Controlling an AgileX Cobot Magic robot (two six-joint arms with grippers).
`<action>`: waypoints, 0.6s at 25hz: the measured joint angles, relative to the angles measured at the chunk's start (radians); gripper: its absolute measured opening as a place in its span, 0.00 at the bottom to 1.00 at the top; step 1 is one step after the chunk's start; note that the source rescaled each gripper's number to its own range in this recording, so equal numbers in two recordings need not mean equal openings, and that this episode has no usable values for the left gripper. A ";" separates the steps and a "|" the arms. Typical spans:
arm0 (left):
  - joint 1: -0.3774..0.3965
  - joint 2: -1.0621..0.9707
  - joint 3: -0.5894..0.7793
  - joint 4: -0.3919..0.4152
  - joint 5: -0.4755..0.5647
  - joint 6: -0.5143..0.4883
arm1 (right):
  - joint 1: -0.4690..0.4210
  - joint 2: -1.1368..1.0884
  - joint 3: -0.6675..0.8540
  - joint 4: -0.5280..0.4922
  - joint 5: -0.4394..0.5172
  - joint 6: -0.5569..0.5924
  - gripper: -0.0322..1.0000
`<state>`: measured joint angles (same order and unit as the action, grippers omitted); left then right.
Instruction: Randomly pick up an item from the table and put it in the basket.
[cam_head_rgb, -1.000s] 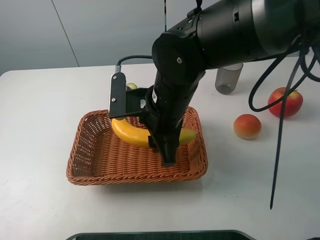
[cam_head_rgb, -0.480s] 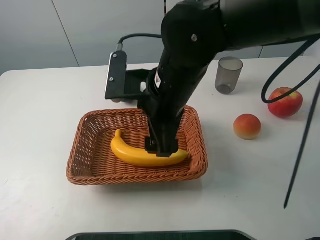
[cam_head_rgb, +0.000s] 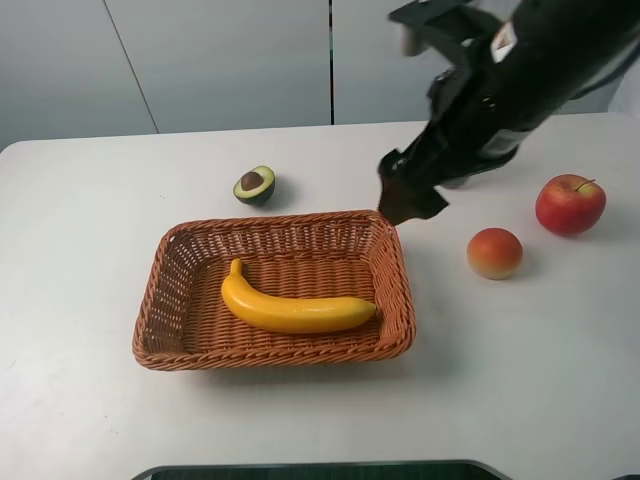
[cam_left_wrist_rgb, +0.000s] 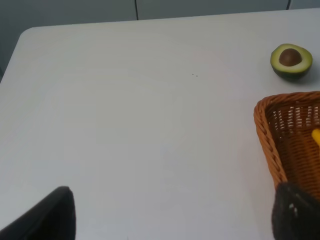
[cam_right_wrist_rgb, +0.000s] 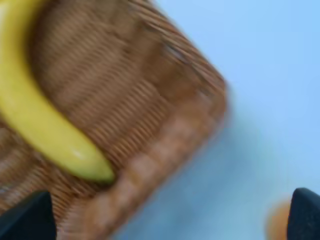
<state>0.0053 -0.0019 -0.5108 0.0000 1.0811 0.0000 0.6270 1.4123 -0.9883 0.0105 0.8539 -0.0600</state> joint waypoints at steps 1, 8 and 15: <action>0.000 0.000 0.000 0.000 0.000 0.000 | -0.044 -0.046 0.029 0.000 0.003 0.030 1.00; 0.000 0.000 0.000 0.000 0.000 0.000 | -0.381 -0.376 0.204 -0.002 0.101 0.106 1.00; 0.000 0.000 0.000 0.000 0.000 0.000 | -0.667 -0.707 0.254 -0.052 0.197 0.120 1.00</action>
<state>0.0053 -0.0019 -0.5108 0.0000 1.0811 0.0000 -0.0401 0.7051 -0.7346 -0.0411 1.0506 0.0597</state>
